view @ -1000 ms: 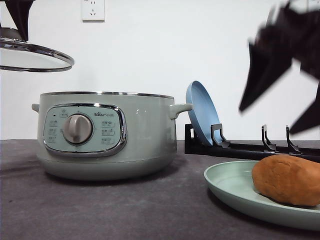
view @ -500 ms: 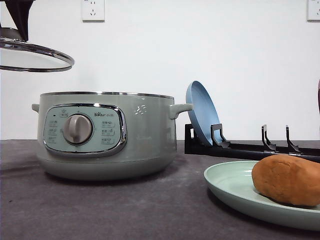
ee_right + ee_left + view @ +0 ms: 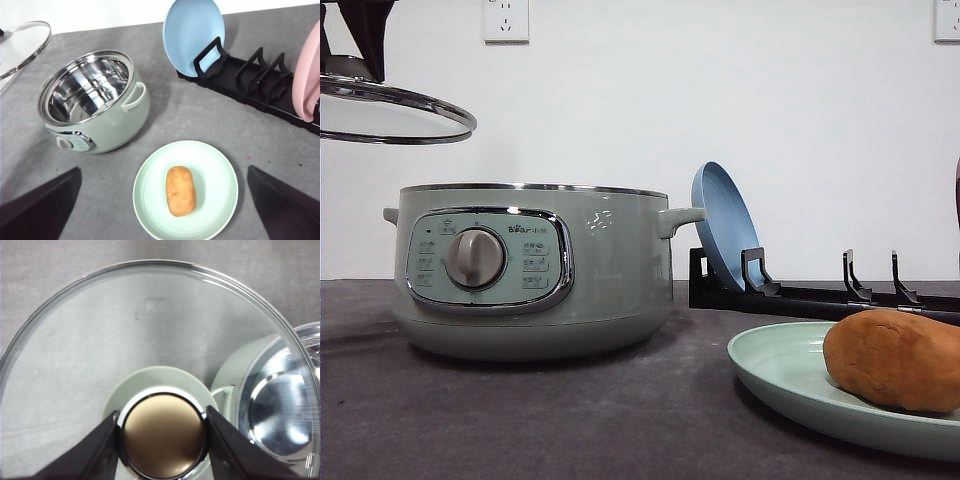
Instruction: Transfer potato from steamer to green plate
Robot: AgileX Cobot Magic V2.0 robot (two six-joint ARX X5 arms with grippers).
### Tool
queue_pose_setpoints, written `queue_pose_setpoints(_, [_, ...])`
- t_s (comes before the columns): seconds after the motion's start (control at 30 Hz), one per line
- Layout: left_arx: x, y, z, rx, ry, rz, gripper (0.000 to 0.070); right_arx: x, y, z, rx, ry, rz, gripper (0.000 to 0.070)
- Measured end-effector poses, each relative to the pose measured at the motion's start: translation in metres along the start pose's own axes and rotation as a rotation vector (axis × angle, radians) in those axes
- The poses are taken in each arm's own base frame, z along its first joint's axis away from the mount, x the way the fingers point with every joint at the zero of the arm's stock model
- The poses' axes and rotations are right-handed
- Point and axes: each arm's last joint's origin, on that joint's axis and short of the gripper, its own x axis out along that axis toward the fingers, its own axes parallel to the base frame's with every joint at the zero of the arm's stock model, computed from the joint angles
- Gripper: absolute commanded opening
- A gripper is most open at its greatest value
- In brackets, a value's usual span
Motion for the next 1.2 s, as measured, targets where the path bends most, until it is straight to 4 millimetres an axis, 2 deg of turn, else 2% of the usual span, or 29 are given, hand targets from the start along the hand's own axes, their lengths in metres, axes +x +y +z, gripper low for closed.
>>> queue_pose_setpoints(0.27, [0.0,-0.002,0.0,0.001,0.001,-0.002,0.0,0.0,-0.001,-0.001,0.0,0.015,-0.005,0.07])
queue_pose_setpoints(0.47, [0.001,-0.019,0.0,0.033,0.003,-0.027,0.0,0.0,-0.001,-0.001,0.0,0.015,-0.005,0.07])
queue_pose_setpoints(0.73, [0.002,-0.06,-0.003,0.127,0.012,-0.089,0.0,0.0,-0.001,-0.002,-0.001,0.017,-0.006,0.07])
queue_pose_setpoints(1.03, [0.001,-0.117,-0.015,0.261,0.032,-0.176,0.0,0.0,-0.001,-0.002,-0.011,0.017,-0.006,0.07])
queue_pose_setpoints(1.2, [-0.002,-0.143,-0.022,0.325,0.037,-0.216,0.0,0.0,-0.001,-0.002,-0.018,0.017,-0.005,0.07])
